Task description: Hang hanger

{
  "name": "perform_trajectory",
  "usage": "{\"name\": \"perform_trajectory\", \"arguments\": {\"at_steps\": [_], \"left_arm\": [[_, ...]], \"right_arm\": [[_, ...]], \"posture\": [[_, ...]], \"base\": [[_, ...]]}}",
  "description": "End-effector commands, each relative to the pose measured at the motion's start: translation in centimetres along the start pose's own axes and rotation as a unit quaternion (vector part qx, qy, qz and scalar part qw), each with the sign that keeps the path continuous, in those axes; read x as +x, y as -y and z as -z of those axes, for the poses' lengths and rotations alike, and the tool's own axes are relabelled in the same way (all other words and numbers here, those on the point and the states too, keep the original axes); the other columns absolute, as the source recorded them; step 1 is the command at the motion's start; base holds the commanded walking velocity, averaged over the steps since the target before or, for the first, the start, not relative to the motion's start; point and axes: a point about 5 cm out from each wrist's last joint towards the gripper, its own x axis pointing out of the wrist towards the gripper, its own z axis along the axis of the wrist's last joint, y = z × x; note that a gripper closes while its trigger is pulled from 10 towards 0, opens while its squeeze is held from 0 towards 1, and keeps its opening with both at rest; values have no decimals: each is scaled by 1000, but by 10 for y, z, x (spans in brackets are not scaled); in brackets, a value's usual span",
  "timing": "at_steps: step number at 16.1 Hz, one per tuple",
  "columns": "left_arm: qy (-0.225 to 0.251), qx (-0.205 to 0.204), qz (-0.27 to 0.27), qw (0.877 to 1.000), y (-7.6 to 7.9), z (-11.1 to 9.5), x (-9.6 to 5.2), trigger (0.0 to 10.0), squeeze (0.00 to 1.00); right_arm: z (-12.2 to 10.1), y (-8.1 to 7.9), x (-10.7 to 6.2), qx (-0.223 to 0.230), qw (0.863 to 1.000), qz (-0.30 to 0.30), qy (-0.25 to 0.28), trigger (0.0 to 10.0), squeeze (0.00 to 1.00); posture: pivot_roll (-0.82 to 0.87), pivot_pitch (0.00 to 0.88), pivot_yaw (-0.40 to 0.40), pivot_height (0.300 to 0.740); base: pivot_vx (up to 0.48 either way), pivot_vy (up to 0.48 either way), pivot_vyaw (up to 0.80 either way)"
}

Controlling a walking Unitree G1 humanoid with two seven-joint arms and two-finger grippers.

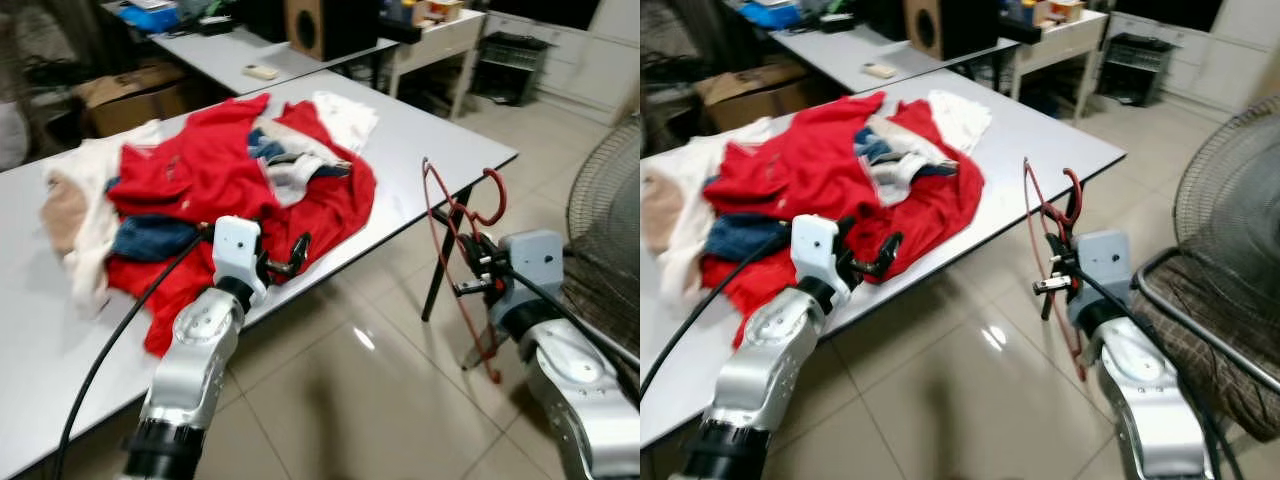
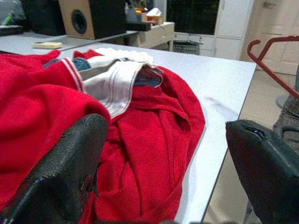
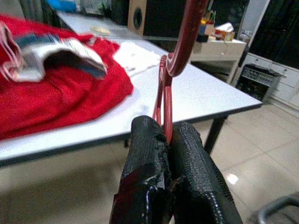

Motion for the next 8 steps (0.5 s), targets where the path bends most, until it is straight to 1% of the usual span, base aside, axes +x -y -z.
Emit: {"name": "perform_trajectory", "arguments": {"at_steps": [1,2,3,4,5,6,7,8], "left_arm": [[1,9,-16,1000,-8,-1,-1,10000,1000],[7,7,-30,1000,-14,-3,0,10000,1000],[7,9,-32,999,-15,-4,0,10000,1000],[5,15,-33,999,-16,-3,0,10000,1000],[3,31,-31,999,-17,-2,-2,10000,867],[-2,43,-24,999,-17,-1,-4,10000,659],[-3,48,-3,999,-15,1,-6,10000,169],[-13,58,8,998,-14,5,-7,10000,0]], "right_arm": [[-7,-6,2,-6,1000,-14,18,10000,0],[-9,-7,2,12,999,-11,29,10000,0],[-9,-6,2,20,999,-9,31,10000,0],[-8,-6,2,17,999,-10,30,10000,0],[-8,-5,1,16,999,-11,31,10000,0],[-9,-4,0,20,999,-11,34,10000,0],[-8,-4,0,18,999,-11,34,10000,0],[-7,-5,1,19,999,-10,35,10000,0]], "posture": [[-198,0,59,740],[-203,0,58,740],[-203,0,58,740],[-201,0,50,740],[-198,0,49,740],[-193,0,48,740],[-190,0,47,740],[-184,0,52,740]], "base": [[349,0,800],[345,0,0],[337,0,0],[319,0,0],[0,0,0],[0,0,0],[0,0,0],[0,0,0]]}}
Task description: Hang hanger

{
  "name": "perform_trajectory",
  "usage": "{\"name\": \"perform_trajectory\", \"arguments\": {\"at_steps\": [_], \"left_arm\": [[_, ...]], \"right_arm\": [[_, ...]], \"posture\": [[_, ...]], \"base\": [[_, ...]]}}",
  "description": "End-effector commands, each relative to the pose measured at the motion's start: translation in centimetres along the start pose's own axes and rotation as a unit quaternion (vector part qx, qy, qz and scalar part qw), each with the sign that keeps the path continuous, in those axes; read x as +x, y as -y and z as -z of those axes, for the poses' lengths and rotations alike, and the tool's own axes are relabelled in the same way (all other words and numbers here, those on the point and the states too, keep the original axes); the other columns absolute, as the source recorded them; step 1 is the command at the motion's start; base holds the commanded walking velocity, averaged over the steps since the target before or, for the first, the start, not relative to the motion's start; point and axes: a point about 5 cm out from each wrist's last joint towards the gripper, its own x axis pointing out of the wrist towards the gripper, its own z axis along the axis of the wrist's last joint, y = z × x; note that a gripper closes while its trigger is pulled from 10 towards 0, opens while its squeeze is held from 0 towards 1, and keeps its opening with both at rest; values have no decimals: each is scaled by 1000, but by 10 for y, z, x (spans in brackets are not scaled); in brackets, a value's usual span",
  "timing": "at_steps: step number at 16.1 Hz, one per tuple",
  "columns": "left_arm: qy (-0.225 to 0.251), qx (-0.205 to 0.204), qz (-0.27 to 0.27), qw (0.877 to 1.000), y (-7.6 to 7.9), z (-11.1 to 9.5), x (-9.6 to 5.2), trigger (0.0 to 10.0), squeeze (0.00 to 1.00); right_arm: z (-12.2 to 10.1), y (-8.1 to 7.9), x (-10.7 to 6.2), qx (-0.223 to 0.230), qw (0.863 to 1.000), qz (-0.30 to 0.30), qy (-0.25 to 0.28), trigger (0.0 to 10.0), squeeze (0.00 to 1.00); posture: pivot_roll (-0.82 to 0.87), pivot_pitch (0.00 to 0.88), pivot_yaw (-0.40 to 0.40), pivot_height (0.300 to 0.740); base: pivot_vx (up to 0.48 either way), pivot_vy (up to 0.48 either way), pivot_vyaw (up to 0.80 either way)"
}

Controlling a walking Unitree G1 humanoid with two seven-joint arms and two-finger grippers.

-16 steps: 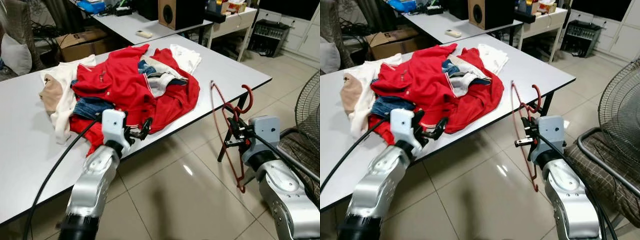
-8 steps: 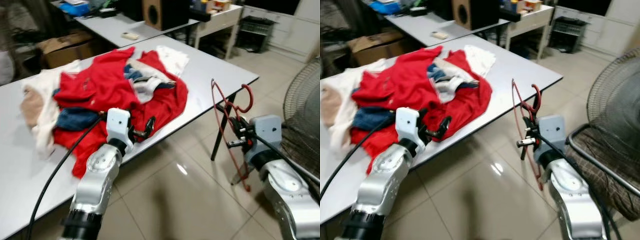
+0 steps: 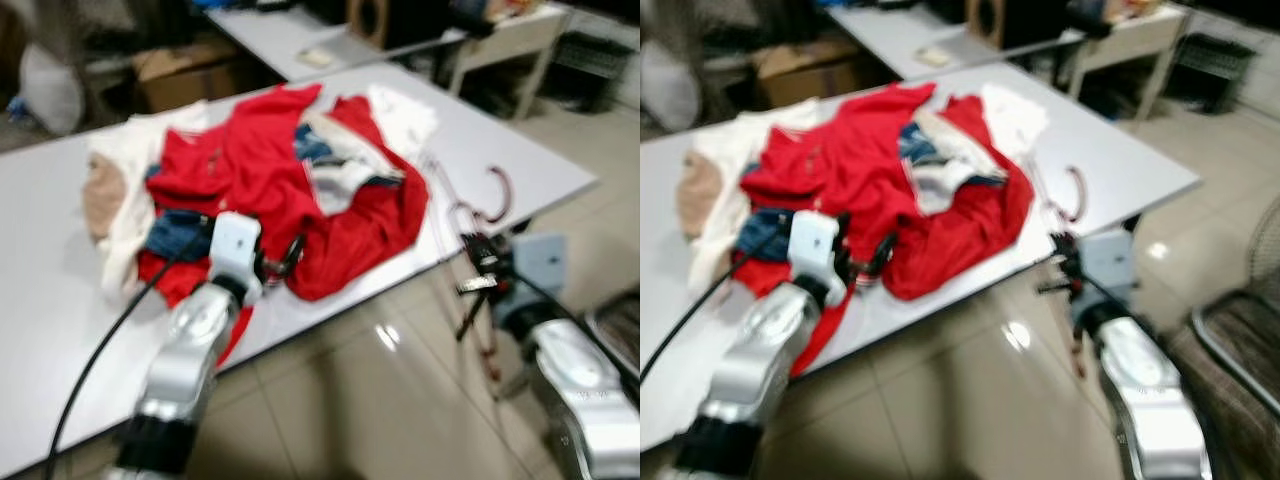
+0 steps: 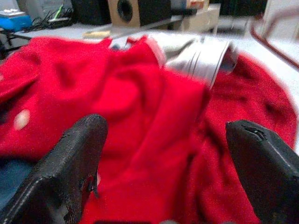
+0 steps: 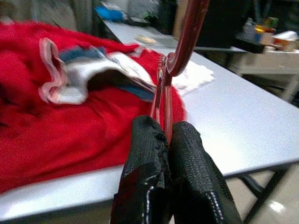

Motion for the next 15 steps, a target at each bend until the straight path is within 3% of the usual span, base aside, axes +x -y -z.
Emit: {"name": "perform_trajectory", "arguments": {"at_steps": [1,3,6,8,11,12,13,14,15], "left_arm": [[-5,11,19,1000,4,1,1,10000,0],[-18,24,26,999,5,5,2,10000,0],[-49,56,37,997,3,16,20,10000,0],[-55,72,16,996,-6,16,32,10000,0],[-52,53,1,997,-11,16,42,10000,0],[-69,54,14,996,-8,23,48,8824,0],[-75,58,15,995,-8,25,49,8824,0],[-86,64,9,994,-10,28,51,5529,0],[-117,60,-20,991,-15,34,56,2980,0]], "right_arm": [[0,3,0,-3,1000,7,5,10000,0],[0,2,0,-2,1000,7,5,10000,0],[-1,1,0,-3,1000,10,10,10000,0],[0,3,-1,-5,1000,13,9,10000,0],[1,2,-1,-5,1000,14,7,10000,0],[0,2,-1,-1,1000,16,6,10000,0],[0,1,-1,1,1000,16,7,10000,0],[0,1,-1,1,1000,16,8,10000,0],[-2,1,-1,-1,1000,15,10,10000,0]], "posture": [[-183,0,53,740],[-184,0,55,740],[-203,0,64,740],[-203,0,61,740],[-210,0,61,740],[-226,0,70,740],[-226,0,70,740],[-234,0,76,740],[-245,0,80,740]], "base": [[0,0,0],[0,0,0],[0,0,0],[0,0,0],[0,0,0],[0,0,0],[0,0,0],[0,0,0],[0,0,0]]}}
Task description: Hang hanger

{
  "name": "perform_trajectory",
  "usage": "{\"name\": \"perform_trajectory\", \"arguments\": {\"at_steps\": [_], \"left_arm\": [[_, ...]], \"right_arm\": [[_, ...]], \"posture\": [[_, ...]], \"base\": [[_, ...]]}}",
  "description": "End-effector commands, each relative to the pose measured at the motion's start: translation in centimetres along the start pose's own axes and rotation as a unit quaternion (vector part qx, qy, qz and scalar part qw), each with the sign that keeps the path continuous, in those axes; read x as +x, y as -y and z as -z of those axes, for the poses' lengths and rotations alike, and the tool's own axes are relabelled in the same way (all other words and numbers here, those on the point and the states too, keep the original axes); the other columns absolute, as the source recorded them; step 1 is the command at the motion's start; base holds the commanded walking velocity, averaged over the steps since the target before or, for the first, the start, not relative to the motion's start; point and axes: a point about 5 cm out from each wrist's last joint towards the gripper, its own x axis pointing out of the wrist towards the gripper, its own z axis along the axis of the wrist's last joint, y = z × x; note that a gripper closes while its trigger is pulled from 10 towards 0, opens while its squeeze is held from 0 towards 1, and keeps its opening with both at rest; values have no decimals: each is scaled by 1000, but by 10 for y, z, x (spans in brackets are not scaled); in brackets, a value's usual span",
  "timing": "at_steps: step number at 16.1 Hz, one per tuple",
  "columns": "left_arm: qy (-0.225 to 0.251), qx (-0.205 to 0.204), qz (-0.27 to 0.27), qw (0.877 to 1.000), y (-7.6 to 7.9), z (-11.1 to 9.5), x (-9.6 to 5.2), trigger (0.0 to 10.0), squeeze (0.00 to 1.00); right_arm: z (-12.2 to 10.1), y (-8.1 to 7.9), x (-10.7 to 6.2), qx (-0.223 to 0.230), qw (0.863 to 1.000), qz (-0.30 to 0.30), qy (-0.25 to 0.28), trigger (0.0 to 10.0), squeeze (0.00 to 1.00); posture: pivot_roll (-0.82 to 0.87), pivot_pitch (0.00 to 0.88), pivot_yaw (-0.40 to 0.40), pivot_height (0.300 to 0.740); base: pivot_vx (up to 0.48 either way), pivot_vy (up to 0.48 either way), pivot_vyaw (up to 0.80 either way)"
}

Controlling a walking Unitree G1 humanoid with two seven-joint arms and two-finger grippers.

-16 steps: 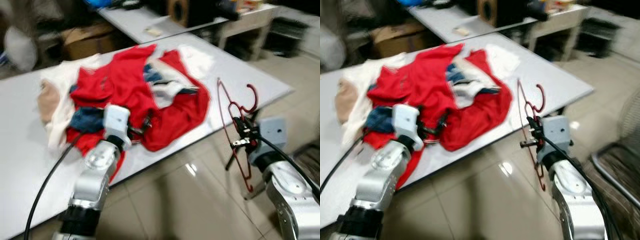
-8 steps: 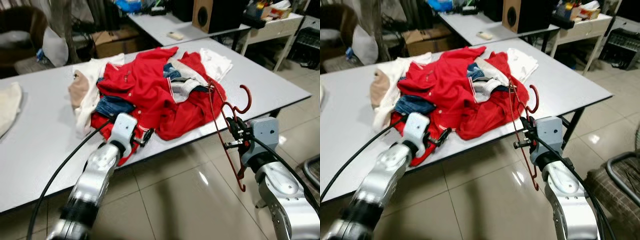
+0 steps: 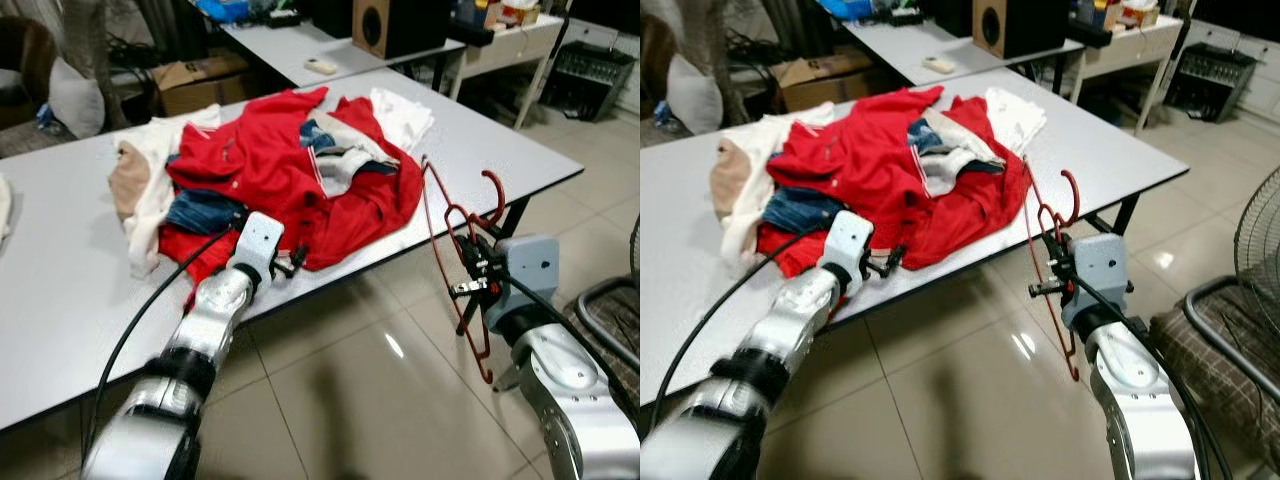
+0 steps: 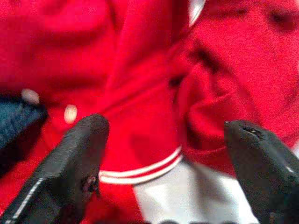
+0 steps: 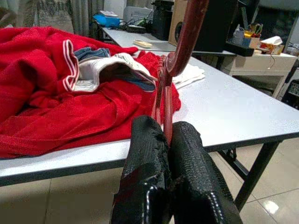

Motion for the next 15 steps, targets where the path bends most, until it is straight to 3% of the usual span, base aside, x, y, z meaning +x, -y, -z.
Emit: {"name": "perform_trajectory", "arguments": {"at_steps": [1,4,15], "left_arm": [[-6,2,-14,1000,-4,0,1,1961,0],[-30,23,-13,999,-3,8,4,0,0],[-45,28,-41,998,-11,11,6,0,0]], "right_arm": [[-7,0,-1,-1,1000,2,15,10000,0],[-9,1,1,-5,1000,1,18,10000,0],[-12,-3,5,-11,1000,-12,25,10000,0]], "posture": [[-245,0,80,740],[-256,0,84,740],[-256,0,76,740]], "base": [[0,0,0],[0,0,0],[0,0,0]]}}
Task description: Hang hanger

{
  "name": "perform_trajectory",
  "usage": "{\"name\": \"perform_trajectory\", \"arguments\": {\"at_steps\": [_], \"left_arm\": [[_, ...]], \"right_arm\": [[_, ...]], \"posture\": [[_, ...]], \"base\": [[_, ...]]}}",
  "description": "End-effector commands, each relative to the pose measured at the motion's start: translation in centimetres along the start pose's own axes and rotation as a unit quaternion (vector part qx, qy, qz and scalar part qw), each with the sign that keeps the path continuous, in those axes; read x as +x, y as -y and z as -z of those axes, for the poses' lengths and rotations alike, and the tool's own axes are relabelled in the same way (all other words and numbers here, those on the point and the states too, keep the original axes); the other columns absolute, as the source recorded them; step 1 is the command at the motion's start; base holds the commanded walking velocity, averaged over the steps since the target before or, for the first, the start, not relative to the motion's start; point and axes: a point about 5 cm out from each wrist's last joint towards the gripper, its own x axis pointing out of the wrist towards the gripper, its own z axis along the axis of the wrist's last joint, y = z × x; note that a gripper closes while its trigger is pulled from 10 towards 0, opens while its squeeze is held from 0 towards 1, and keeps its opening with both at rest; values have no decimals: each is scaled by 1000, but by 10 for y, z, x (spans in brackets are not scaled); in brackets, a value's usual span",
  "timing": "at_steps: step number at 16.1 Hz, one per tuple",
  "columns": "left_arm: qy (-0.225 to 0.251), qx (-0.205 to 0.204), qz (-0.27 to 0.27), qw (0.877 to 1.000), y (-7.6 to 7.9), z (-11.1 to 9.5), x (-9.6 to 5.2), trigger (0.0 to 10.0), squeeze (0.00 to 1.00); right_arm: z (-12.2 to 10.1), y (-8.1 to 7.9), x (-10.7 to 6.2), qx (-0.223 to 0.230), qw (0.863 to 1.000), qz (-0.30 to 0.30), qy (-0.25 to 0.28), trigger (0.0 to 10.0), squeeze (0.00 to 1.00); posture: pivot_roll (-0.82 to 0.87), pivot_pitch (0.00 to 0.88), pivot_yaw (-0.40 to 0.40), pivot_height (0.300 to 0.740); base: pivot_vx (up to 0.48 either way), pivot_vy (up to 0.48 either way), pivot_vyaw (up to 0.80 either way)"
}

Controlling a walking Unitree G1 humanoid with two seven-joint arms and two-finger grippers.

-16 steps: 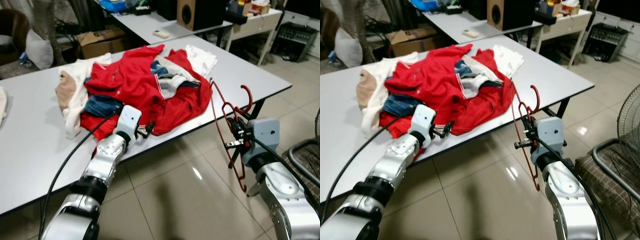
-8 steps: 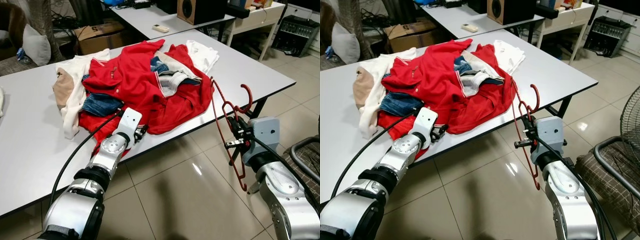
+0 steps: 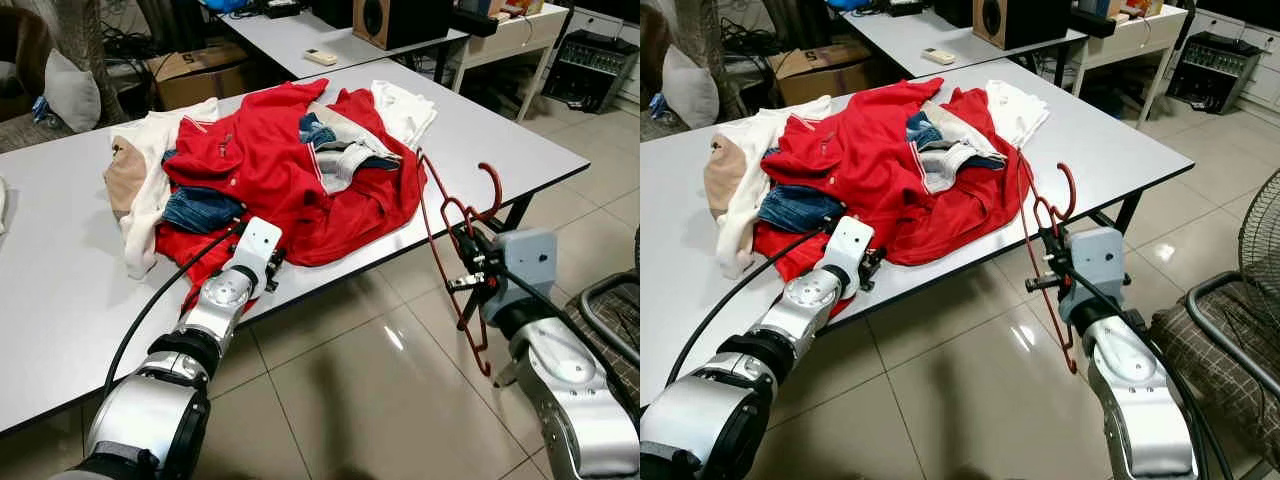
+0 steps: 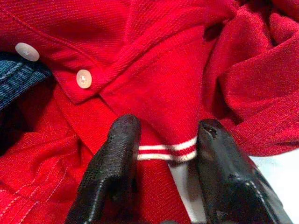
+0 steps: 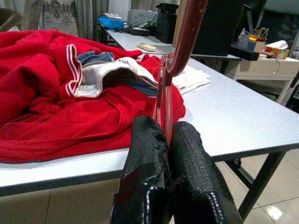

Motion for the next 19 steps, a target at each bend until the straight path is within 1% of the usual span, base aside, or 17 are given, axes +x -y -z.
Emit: {"name": "perform_trajectory", "arguments": {"at_steps": [1,5,8,9,10,12,13,14,15,16,17,18,19], "left_arm": [[-2,-2,-9,1000,-6,-2,1,0,0],[6,-21,-14,1000,-7,-4,1,0,0],[42,-49,-7,998,-7,-16,2,0,0],[58,-51,-4,997,-10,-23,2,0,0],[83,-48,7,995,-13,-35,2,0,0],[150,-48,31,987,-22,-66,0,0,0],[198,-65,34,978,-33,-90,-3,0,0],[247,-66,31,966,-48,-118,-9,0,0],[263,-67,25,962,-56,-128,-12,0,0],[311,-64,-23,948,-87,-162,-24,0,0],[348,-55,-77,933,-111,-185,-38,0,0],[378,-44,-138,914,-134,-204,-53,0,0],[404,-25,-171,898,-148,-219,-67,0,0]], "right_arm": [[-4,-1,1,-6,1000,-4,11,10000,0],[-5,-1,2,-7,1000,-3,12,10000,0],[-4,-1,0,-7,1000,0,10,10000,0],[-4,-1,-1,-6,1000,2,10,10000,0],[-4,0,-1,-5,1000,5,10,10000,0],[-4,1,-1,-4,1000,9,11,10000,0],[-4,1,0,-2,1000,13,12,10000,0],[-5,2,1,0,1000,15,15,10000,0],[-5,2,2,1,1000,15,15,10000,0],[-6,0,4,2,1000,13,17,10000,0],[-6,-1,6,4,1000,12,20,10000,0],[-7,-1,6,6,1000,13,23,10000,0],[-7,-1,7,12,999,16,26,10000,0]], "posture": [[-256,0,76,740],[-259,0,77,740],[-258,0,79,740],[-256,0,79,740],[-251,0,77,740],[-245,0,76,740],[-239,0,73,740],[-235,0,72,740],[-235,0,72,740],[-235,0,72,740],[-216,0,69,740],[-214,0,70,740],[-211,0,72,740]], "base": [[0,0,0],[0,0,0],[0,0,0],[0,0,0],[0,0,0],[0,0,0],[0,0,0],[0,0,0],[0,0,0],[0,0,0],[0,0,0],[0,0,0],[0,0,0]]}}
